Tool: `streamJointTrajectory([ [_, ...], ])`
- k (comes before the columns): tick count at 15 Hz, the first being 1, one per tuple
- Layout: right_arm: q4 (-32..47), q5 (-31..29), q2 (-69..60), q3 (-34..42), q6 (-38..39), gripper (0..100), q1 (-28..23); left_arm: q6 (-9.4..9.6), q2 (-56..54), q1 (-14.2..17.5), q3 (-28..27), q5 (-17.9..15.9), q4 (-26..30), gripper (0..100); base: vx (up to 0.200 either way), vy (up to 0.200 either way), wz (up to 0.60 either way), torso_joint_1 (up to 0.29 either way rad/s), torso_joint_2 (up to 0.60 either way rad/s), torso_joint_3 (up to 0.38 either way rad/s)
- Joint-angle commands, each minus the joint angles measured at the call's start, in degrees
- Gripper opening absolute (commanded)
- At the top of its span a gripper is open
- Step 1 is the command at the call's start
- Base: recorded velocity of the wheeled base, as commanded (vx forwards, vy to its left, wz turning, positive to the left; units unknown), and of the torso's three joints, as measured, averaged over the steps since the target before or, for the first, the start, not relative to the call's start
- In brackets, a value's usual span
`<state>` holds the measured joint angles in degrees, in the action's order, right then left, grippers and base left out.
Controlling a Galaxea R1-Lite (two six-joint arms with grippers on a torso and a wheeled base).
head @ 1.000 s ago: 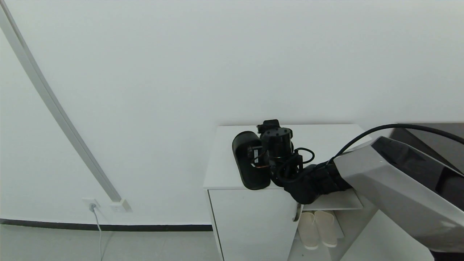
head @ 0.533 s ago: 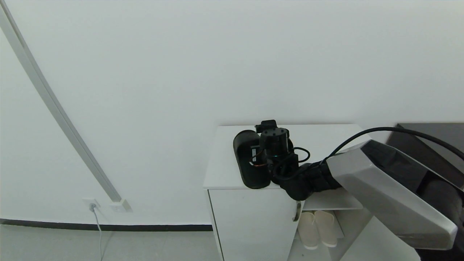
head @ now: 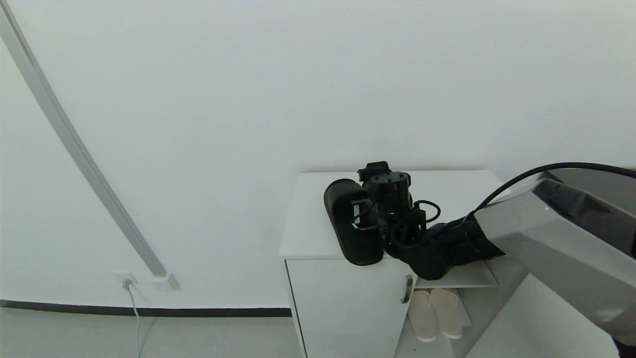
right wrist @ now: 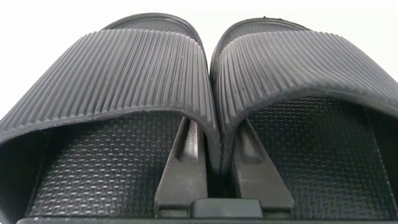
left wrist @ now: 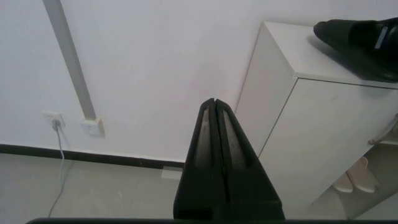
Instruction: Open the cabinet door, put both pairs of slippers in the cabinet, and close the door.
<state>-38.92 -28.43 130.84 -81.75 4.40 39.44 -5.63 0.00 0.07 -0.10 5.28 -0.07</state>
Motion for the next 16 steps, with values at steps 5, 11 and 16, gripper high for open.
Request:
streamJointTrajectory([
  [5,-9.4,9.4,-22.2,29.9,0.2,0,4.6,-0.08,0.0,0.0,0.0,0.0,0.0,0,0.0,0.0,0.0,0.0,0.0,0.0],
  [11,-9.4,11.1,-28.0,36.0,0.9,0,6.3,-0.08,0.0,0.0,0.0,0.0,0.0,0,0.0,0.0,0.0,0.0,0.0,0.0],
  [16,-9.6,11.0,-26.9,37.0,0.9,0,6.3,-0.08,0.0,0.0,0.0,0.1,0.0,0,0.0,0.0,0.0,0.0,0.0,0.0],
])
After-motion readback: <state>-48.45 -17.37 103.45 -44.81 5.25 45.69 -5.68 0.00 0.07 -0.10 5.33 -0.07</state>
